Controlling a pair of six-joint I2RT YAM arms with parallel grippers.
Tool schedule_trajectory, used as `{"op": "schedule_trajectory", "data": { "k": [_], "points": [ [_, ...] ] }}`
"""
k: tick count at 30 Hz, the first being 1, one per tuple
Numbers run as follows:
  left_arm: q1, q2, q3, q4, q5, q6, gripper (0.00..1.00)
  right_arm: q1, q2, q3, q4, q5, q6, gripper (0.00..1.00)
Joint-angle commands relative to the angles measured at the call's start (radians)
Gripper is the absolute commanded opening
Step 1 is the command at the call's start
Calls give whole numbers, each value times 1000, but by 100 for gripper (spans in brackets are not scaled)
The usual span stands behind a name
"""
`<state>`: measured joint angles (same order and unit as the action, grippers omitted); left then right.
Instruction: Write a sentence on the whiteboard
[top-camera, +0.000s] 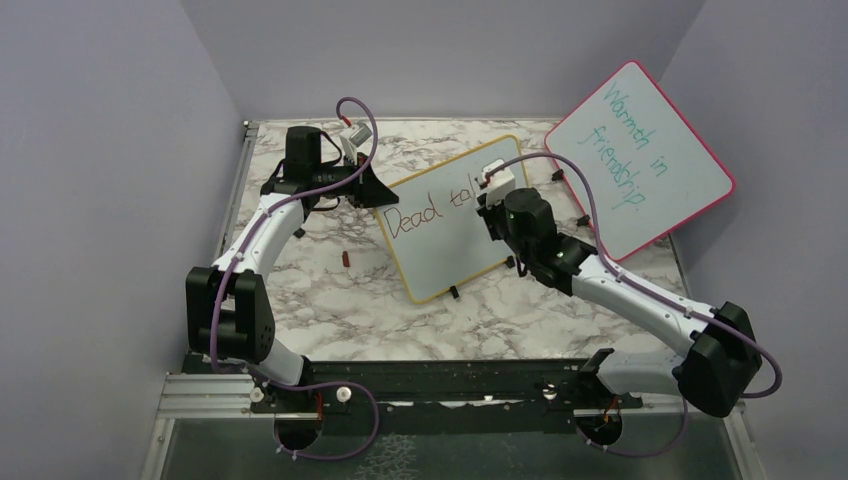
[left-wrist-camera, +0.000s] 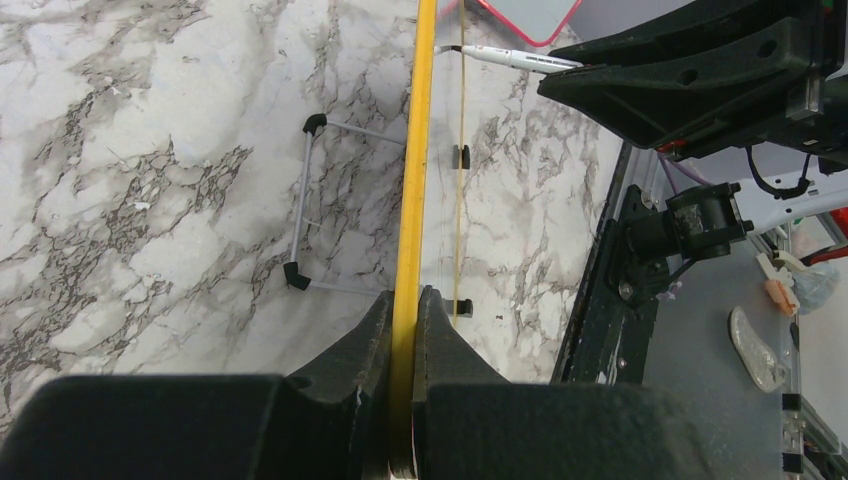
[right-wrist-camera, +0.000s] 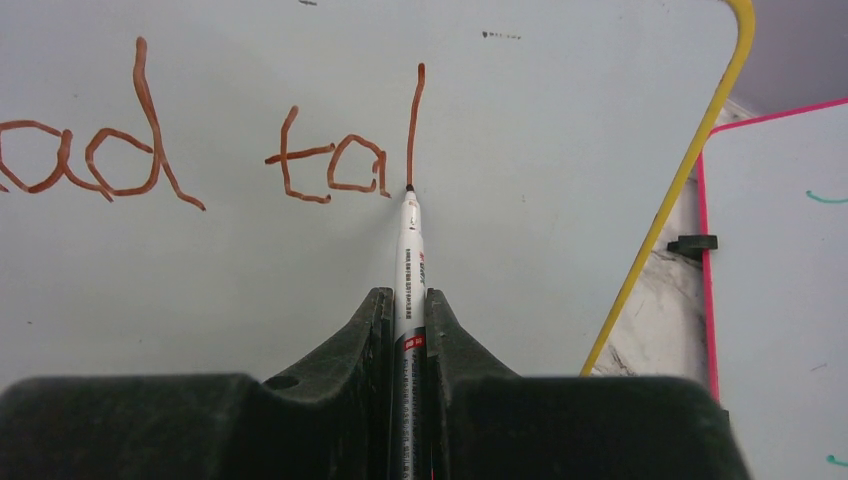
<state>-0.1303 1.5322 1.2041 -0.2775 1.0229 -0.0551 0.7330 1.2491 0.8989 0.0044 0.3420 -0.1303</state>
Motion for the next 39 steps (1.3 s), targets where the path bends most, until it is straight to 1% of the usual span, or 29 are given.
{"op": "schedule_trajectory", "data": {
  "k": [1, 9, 12, 17, 29, 39],
  "points": [
    [13, 47, -17, -63, -198, 106, 0, -4, -17, -25, -79, -31, 25, 0],
    [13, 47, -17, -63, -200, 106, 0, -4, -38, -25, -56, -29, 29, 0],
    [13, 46, -17, -62, -201, 107, 0, -4, -44, -22, -39, -4, 30, 0],
    [13, 45, -17, -63, -201, 107, 0, -4, -69, -40, 51, 43, 21, 1],
    [14, 45, -16, -64, -196, 107, 0, -6, -22, -20, 131, 70, -6, 0],
    [13, 45, -15, -63, -195, 107, 0, -17, 9, -13, 156, 71, -11, 0]
  ]
}}
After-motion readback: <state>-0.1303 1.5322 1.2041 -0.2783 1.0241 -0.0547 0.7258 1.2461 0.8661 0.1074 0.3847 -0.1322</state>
